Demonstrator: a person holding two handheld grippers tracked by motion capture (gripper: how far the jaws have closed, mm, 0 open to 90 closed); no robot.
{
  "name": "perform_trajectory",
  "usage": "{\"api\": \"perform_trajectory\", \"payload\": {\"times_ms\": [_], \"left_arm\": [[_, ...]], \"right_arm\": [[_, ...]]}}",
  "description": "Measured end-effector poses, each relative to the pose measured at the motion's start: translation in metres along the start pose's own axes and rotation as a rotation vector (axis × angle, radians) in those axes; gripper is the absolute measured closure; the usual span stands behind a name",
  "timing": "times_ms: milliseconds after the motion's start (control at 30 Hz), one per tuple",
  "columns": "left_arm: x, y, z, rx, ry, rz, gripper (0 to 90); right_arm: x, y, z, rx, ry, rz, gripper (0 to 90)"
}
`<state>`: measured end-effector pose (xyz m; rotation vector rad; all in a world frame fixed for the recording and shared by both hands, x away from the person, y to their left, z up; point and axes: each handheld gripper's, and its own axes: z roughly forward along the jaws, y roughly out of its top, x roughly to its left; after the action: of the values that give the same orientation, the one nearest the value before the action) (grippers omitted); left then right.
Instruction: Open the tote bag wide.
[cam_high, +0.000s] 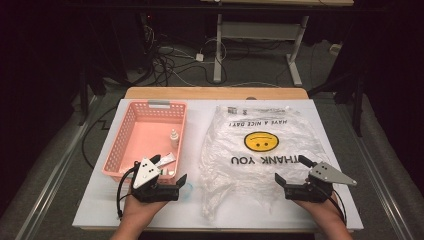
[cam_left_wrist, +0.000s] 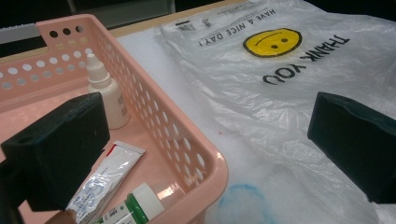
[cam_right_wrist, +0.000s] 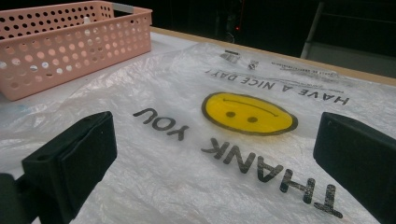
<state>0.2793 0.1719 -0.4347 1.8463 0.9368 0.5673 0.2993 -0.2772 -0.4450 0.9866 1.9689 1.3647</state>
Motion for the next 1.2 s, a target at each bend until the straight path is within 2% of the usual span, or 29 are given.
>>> {"api": "perform_trajectory", "payload": {"times_ms": [333,533,700,800,933,1000,1100,1167,1200], "left_arm": [[0.000,0.000,0.002,0.007,-0.015,-0.004,0.0],[0.001,0.000,0.002,0.016,-0.018,-0.009,0.0],[0.001,0.000,0.002,0.019,-0.014,-0.007,0.0],[0.002,0.000,0.002,0.021,-0.016,-0.008,0.0],[0.002,0.000,0.002,0.020,-0.018,-0.017,0.0],[0.002,0.000,0.003,0.021,-0.018,-0.018,0.0],[0.002,0.000,0.003,0.022,-0.020,-0.018,0.0],[0.002,0.000,0.003,0.025,-0.021,-0.014,0.0],[0.002,0.000,0.003,0.026,-0.022,-0.014,0.0]], "right_arm": [[0.000,0.004,-0.002,-0.008,-0.002,-0.007,0.2],[-0.004,0.008,-0.007,0.009,-0.004,0.014,0.2],[-0.013,0.013,-0.017,0.014,-0.031,0.024,0.2],[-0.024,0.013,-0.027,0.016,-0.071,0.047,0.4],[-0.035,0.012,-0.034,0.020,-0.095,0.065,0.9],[-0.046,0.008,-0.039,0.043,-0.139,0.061,1.4],[-0.053,0.004,-0.041,0.062,-0.157,0.068,1.6],[-0.064,-0.001,-0.045,0.081,-0.182,0.089,2.2],[-0.064,-0.001,-0.045,0.081,-0.182,0.089,2.2]]}}
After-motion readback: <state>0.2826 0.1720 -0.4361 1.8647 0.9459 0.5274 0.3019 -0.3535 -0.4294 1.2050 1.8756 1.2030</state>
